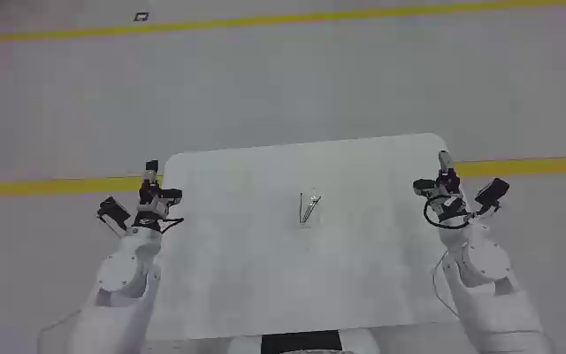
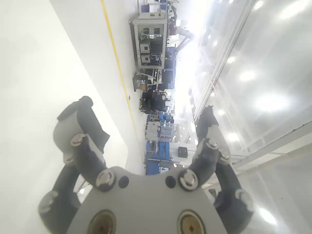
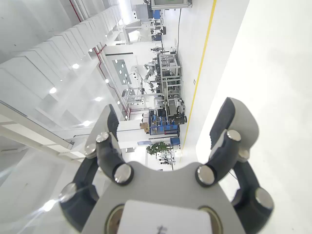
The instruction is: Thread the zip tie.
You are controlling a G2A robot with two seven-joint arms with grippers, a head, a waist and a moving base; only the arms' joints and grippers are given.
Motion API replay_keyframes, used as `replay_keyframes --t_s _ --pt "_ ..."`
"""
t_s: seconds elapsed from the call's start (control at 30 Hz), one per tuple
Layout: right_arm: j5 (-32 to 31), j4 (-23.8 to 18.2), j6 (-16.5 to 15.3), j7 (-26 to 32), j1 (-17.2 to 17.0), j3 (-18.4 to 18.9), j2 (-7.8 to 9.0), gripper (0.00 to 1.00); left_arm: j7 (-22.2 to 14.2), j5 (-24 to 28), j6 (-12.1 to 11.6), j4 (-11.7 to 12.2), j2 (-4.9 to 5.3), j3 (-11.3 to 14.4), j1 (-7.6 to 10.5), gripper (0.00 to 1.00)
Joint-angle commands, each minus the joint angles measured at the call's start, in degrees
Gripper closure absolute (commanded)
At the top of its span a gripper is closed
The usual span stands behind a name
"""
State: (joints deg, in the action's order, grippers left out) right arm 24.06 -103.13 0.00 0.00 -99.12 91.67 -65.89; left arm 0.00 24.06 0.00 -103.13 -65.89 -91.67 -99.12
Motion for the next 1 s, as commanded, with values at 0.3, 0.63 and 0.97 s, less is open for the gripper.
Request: replay_keyframes --t_s 0.3,0.63,0.97 --pt "0.0 0.0 0.0 0.0 0.0 0.0 0.0 0.0 -12.89 -3.22 -0.06 -0.92 0.5 1.42 -0.03 0.0" --pt "0.0 0.0 0.0 0.0 0.0 0.0 0.0 0.0 -15.73 -4.4 -1.23 -2.49 0.58 2.45 0.62 0.0" --pt "0.0 0.0 0.0 0.0 0.0 0.0 0.0 0.0 -25.88 -13.42 0.35 -3.94 0.98 8.52 7.75 0.0"
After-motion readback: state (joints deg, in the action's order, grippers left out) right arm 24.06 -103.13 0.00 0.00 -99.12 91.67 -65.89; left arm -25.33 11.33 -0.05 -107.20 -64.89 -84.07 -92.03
